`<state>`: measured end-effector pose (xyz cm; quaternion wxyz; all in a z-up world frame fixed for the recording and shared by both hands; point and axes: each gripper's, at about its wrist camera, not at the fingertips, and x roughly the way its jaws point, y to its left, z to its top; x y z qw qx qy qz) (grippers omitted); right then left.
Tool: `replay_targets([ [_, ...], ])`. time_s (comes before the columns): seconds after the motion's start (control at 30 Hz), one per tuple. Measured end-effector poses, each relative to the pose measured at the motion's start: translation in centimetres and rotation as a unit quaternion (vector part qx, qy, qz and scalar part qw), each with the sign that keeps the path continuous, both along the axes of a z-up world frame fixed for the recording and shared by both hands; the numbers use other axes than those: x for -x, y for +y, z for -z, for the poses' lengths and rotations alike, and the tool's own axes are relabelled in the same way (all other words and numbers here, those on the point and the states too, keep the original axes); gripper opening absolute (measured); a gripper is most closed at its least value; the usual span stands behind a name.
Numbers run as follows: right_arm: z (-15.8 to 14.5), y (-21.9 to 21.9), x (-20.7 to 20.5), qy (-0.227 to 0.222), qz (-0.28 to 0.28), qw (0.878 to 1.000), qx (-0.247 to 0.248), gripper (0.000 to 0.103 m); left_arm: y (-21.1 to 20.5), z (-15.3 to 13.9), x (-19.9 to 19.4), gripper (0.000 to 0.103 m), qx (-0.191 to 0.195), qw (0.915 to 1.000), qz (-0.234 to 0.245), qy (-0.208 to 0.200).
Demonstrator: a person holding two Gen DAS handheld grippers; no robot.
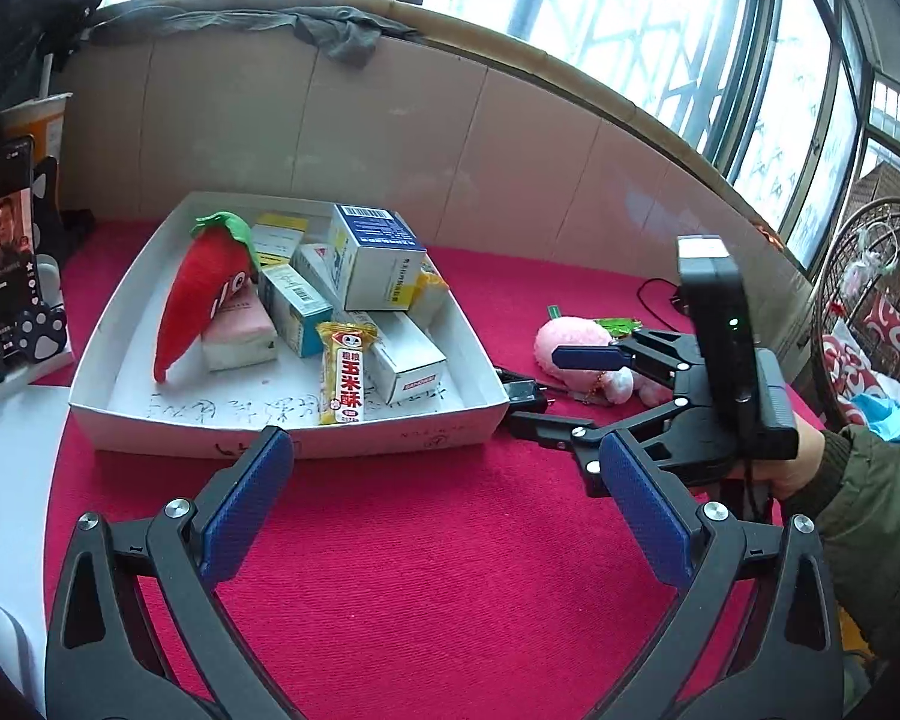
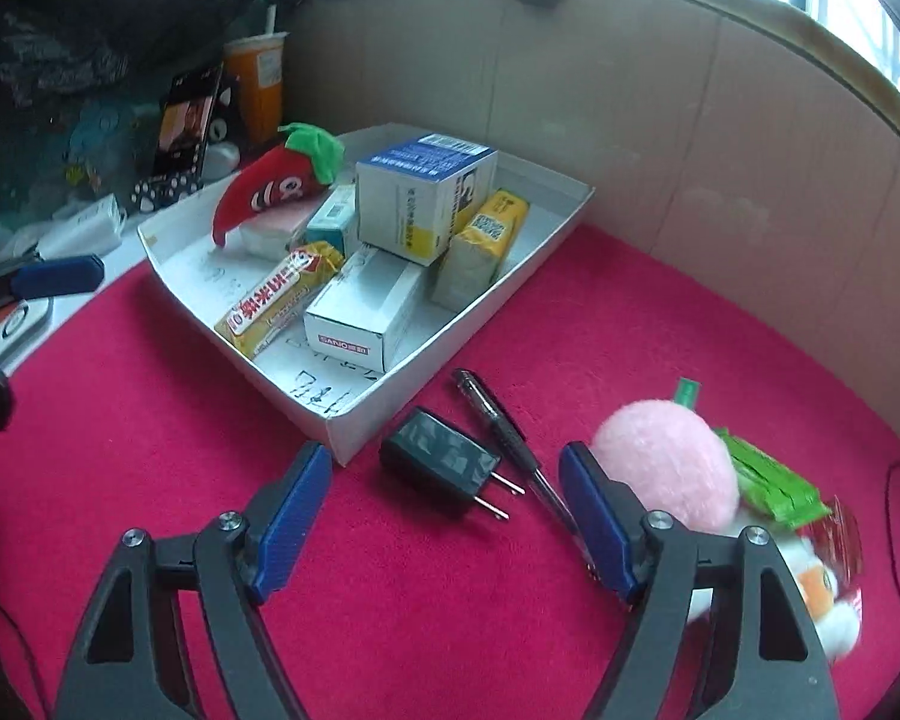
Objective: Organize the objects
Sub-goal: 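Move both tools back toward the black charger plug and pen, then lower the open right tool around the black charger plug and close it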
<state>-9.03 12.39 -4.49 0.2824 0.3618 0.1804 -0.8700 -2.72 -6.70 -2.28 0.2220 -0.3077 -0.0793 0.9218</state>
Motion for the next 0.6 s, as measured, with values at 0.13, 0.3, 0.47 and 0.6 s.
replay_targets([
  [0.13,1.1,-0.8,1.2,-0.022,-0.035,0.999,-0.020,0.074,-0.4,0.5,0.4,0.103,-0.002,0.9999,-0.005,-0.011],
  [0.3,1.8,-1.6,2.2,-0.062,-0.075,0.995,-0.024,0.064,-0.5,1.1,0.8,0.103,-0.009,0.9996,-0.013,-0.026],
  [0.47,1.8,-1.1,2.7,-0.088,-0.084,0.992,-0.016,0.055,-0.5,1.0,0.7,0.103,-0.009,0.9994,-0.014,-0.030],
  [0.6,1.6,-0.8,1.1,-0.098,-0.103,0.990,-0.019,0.041,-0.4,1.0,0.8,0.103,-0.008,0.9993,-0.014,-0.033],
])
